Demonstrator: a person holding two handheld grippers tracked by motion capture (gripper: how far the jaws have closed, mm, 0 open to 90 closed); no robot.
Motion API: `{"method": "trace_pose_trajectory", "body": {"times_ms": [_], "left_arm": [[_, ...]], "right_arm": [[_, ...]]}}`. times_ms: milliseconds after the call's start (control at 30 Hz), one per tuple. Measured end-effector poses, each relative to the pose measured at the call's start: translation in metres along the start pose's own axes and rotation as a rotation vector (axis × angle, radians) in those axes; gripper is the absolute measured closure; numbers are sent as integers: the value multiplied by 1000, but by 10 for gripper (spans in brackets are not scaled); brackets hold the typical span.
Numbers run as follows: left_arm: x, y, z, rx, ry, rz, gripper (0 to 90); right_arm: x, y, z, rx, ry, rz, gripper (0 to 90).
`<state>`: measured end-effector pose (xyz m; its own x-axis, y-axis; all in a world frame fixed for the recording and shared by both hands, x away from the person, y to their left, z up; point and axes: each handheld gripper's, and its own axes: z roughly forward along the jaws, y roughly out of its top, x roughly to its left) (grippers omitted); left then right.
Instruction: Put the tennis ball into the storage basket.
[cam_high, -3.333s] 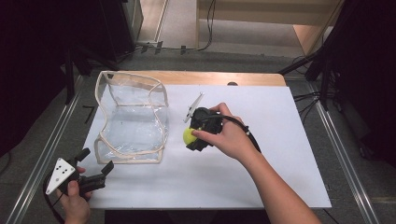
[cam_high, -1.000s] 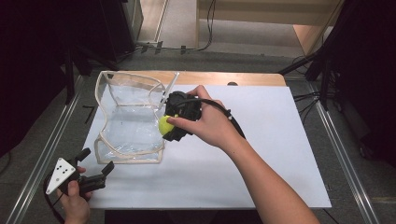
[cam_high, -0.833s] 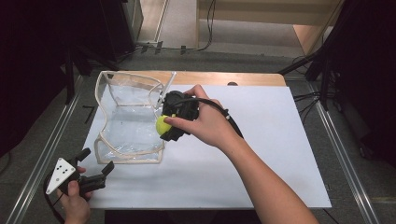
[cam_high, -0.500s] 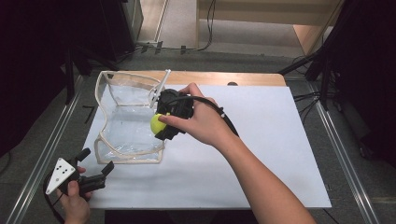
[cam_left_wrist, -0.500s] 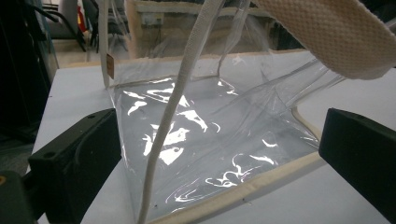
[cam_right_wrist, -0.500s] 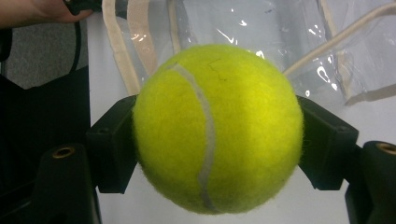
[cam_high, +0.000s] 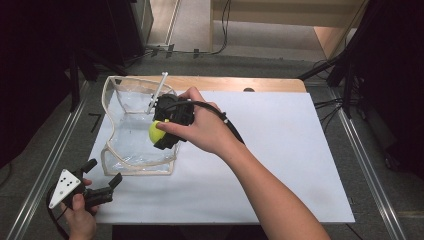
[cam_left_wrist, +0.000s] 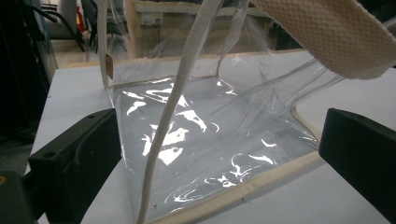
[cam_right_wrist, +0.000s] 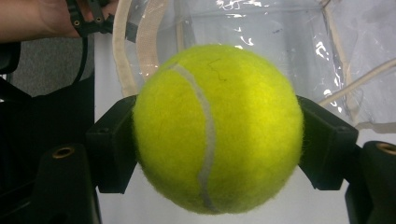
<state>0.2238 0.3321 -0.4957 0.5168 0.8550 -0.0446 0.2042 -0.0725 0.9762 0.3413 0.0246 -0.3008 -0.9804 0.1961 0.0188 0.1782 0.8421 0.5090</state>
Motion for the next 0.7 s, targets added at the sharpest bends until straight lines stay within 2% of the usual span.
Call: {"method": "trace_pose_trajectory", "body": {"times_ms": [400,533,700], "left_arm": [[0,0,0,1,-3,0,0],[0,0,0,1,-5,0,0],[0,0,0,1,-6,-1,0]], "right_arm": [[-4,12,17,-1,20,5,227],[-6,17,23,5,3,11,226],[-8,22,32,2,7,20,224]]}}
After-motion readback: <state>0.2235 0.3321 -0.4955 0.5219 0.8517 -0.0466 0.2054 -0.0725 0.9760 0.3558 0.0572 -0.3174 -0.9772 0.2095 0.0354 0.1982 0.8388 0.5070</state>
